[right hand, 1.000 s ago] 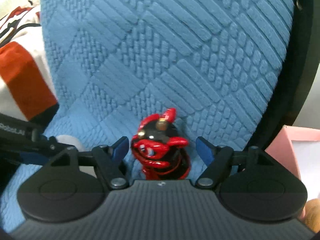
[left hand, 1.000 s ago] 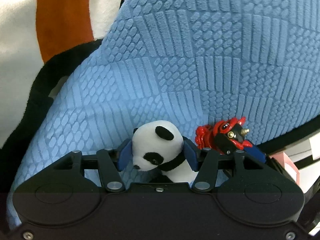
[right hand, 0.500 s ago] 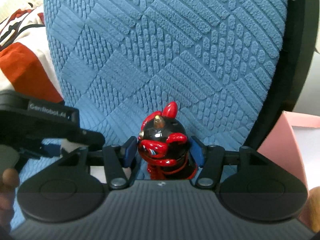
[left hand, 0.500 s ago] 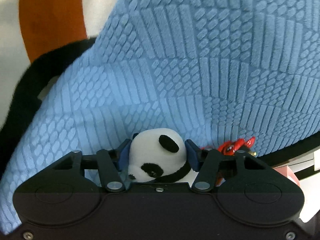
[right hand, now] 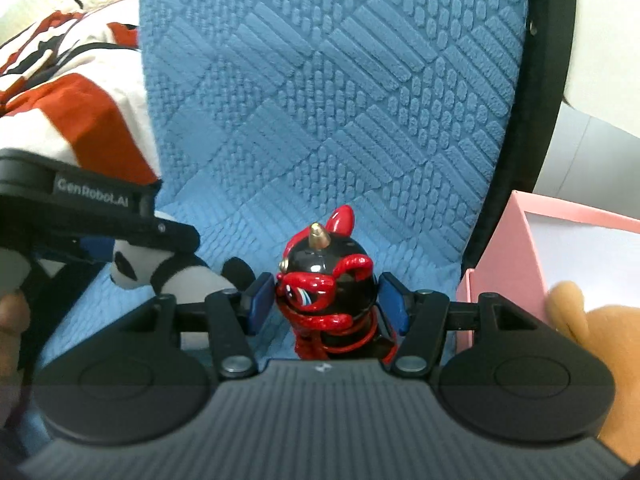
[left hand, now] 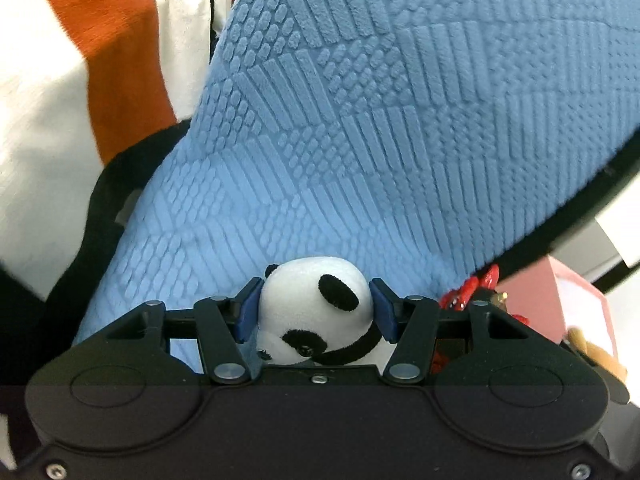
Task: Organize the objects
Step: 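Lift the panda with the left gripper while the right gripper lifts the red lion figure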
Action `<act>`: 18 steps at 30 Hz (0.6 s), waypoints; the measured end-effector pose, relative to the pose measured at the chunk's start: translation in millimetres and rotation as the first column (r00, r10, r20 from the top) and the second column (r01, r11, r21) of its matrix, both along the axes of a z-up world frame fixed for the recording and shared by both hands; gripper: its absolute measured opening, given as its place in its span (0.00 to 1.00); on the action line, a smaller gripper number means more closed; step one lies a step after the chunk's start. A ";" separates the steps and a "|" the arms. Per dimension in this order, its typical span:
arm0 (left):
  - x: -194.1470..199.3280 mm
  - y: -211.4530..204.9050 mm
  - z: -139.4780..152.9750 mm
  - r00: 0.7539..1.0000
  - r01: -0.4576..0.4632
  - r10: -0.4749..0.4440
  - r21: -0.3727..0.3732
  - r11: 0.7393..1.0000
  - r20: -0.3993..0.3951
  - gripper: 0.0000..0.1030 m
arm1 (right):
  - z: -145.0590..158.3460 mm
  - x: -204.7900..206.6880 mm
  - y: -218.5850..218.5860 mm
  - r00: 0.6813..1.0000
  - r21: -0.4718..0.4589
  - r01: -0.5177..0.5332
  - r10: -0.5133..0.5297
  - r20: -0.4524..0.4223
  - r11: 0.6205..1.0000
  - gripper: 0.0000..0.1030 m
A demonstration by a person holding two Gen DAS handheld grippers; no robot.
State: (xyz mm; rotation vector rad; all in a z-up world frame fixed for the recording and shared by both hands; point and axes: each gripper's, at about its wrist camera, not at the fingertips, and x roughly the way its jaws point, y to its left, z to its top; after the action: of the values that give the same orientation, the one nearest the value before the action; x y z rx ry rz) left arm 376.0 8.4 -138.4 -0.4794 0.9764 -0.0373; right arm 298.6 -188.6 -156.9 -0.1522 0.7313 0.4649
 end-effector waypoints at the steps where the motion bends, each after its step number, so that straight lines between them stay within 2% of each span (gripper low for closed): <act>1: -6.4 -1.1 3.8 1.000 0.004 -0.004 0.000 1.000 -0.002 0.52 | 2.2 -5.8 -0.3 1.000 0.004 0.001 -0.001 0.001 1.000 0.59; 6: -45.0 -4.7 17.2 0.999 0.039 -0.040 0.023 0.999 0.025 0.52 | 14.9 -40.6 -18.2 0.999 0.059 0.033 -0.032 -0.013 0.998 0.59; 10: -74.0 -6.7 24.1 0.998 0.046 -0.049 0.053 0.998 0.044 0.52 | 17.3 -68.3 -22.1 1.000 0.031 0.023 -0.024 0.012 0.999 0.59; 18: -108.6 -8.6 41.5 0.997 0.036 -0.039 0.044 0.998 0.065 0.52 | 22.1 -94.4 -33.7 0.999 0.058 0.046 -0.045 -0.022 0.997 0.59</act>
State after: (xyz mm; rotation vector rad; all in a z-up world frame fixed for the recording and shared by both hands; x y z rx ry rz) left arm 267.3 -0.2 -96.9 -0.4185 0.9196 -0.0656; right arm 204.2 -222.3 -134.8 -0.0761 0.7391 0.4440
